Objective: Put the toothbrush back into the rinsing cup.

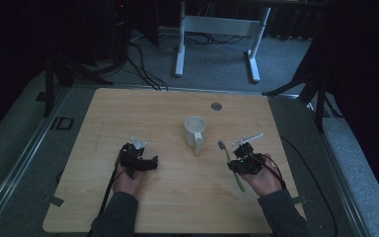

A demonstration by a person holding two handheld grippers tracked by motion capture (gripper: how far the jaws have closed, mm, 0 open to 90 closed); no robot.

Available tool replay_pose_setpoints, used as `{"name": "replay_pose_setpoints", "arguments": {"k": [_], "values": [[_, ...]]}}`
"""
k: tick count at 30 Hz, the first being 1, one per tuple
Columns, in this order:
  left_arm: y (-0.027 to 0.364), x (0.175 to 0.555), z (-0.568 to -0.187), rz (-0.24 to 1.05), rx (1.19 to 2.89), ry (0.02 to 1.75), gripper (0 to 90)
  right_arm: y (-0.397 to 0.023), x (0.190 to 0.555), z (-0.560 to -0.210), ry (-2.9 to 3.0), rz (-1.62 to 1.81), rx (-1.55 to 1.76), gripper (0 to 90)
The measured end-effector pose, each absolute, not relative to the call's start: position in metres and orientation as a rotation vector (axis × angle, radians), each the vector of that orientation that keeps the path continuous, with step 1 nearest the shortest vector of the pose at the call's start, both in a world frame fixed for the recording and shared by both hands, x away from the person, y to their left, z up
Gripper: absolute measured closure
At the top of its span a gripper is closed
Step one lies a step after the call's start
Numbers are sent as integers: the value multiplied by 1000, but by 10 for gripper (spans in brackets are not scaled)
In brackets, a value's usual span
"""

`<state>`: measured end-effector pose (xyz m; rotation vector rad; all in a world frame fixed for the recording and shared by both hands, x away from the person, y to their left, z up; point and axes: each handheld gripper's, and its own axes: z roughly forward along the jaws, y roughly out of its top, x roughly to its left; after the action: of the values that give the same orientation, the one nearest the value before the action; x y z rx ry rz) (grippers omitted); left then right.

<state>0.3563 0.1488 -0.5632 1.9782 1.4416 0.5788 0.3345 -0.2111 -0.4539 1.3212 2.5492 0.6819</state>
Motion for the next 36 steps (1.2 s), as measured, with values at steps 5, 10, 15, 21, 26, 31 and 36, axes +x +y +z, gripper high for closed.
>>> {"name": "replay_pose_setpoints", "arguments": {"k": [5, 10, 15, 21, 26, 31, 36], "values": [[149, 356, -563, 579, 1978, 1442, 93, -211, 335, -454, 2523, 714, 1310, 818], [149, 356, -563, 579, 1978, 1442, 93, -212, 335, -455, 2500, 739, 1304, 817], [149, 356, -563, 579, 1978, 1442, 93, -212, 335, -456, 2477, 766, 1297, 818], [149, 356, -563, 579, 1978, 1441, 93, -213, 335, -454, 2432, 816, 1297, 818], [149, 356, -563, 579, 1978, 1442, 93, -213, 336, -454, 2419, 833, 1298, 818], [149, 356, -563, 579, 1978, 1442, 93, -212, 336, -452, 2391, 872, 1297, 818], [149, 356, -563, 579, 1978, 1442, 93, -212, 335, -450, 2358, 917, 1299, 817]]}}
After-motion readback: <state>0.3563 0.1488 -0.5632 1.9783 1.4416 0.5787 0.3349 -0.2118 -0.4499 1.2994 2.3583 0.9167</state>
